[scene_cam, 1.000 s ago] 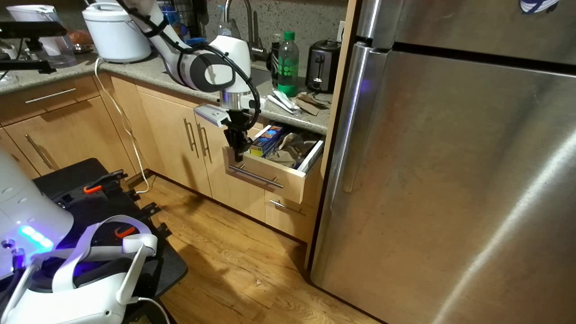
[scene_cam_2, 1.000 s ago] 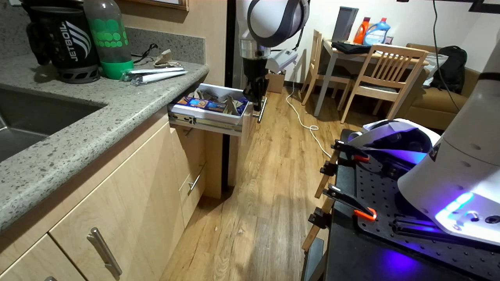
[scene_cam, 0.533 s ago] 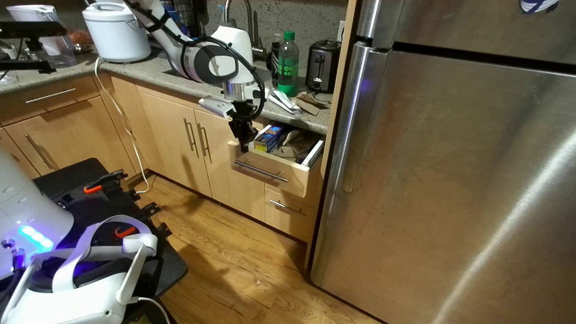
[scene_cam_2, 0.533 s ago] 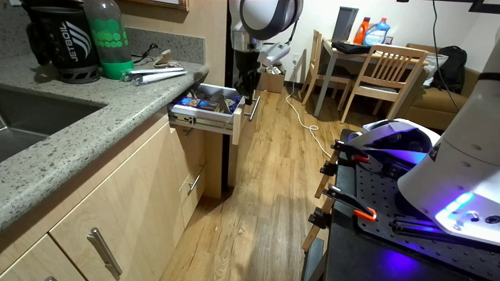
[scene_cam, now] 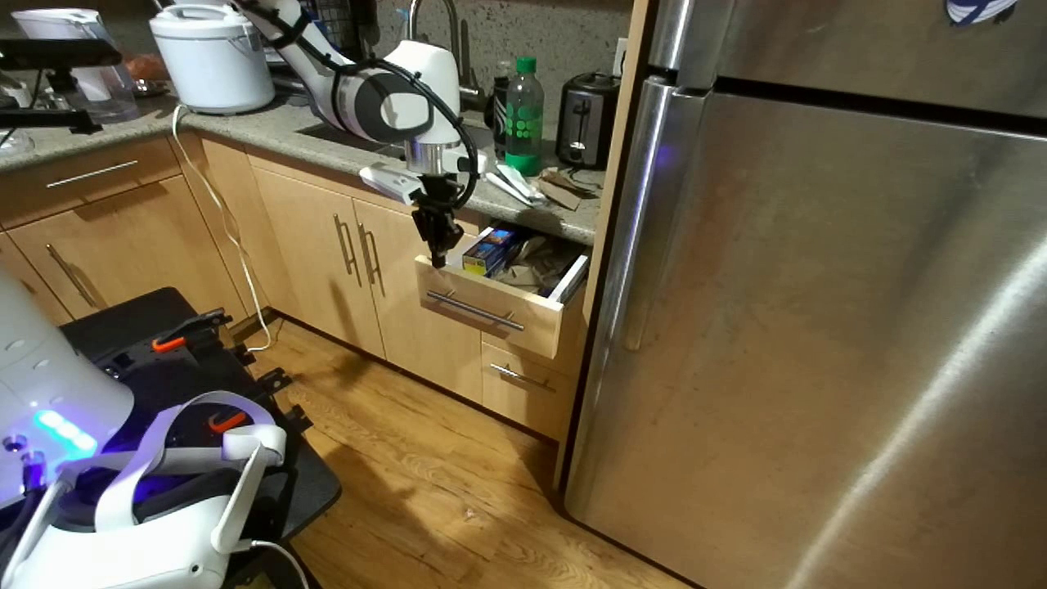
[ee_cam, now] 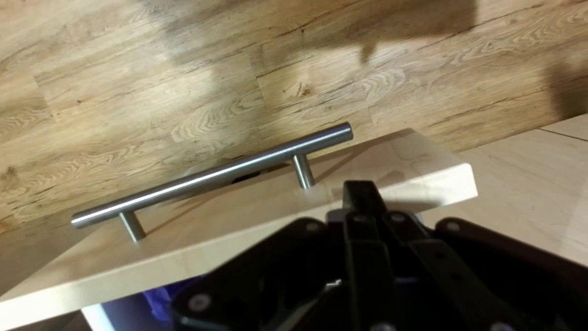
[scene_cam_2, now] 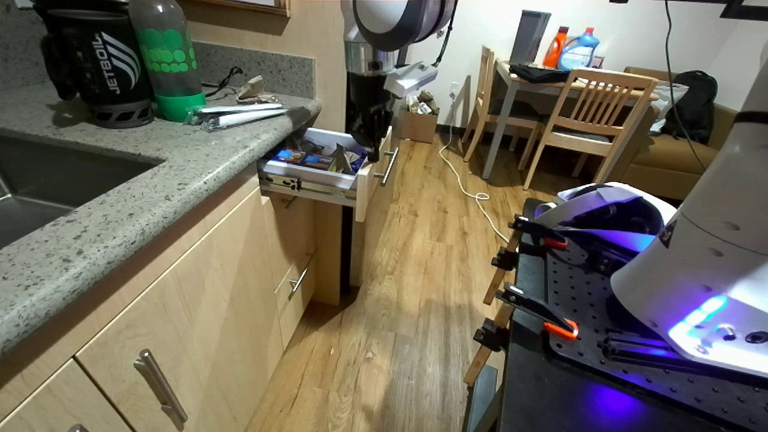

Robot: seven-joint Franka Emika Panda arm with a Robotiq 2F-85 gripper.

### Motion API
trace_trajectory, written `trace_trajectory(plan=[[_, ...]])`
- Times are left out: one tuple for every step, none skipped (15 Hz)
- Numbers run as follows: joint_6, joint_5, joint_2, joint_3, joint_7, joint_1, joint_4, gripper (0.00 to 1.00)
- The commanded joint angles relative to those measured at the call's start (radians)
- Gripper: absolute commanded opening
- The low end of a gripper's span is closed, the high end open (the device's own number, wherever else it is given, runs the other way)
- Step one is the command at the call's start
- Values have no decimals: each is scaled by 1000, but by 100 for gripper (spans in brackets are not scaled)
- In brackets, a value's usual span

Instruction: Close the open drawer

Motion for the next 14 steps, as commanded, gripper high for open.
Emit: trace_trajectory(plan=[[-80,16,-3,9,-12,-5,27,1],[-98,12,-16,7,-14,-5,19,1],[-110,16,-29,9,-24,-9,8,1],[-128,11,-33,7,-21,-8,4,1],[-146,10,-34,6,-19,-8,3,1],[-154,7,-33,4,-14,-6,2,1],[-162,9,-28,4,-13,-8,5,1],[-167,6,-17,1,-6,-8,12,1],[-169,10,-8,1,-7,-10,17,1],[-169,10,1,-1,-2,-11,23,1],[-168,17,11,1,-6,-15,30,1],[-165,19,18,0,-5,-17,33,1],[-156,21,26,-1,-1,-20,37,1],[-154,25,35,0,-1,-23,44,1]])
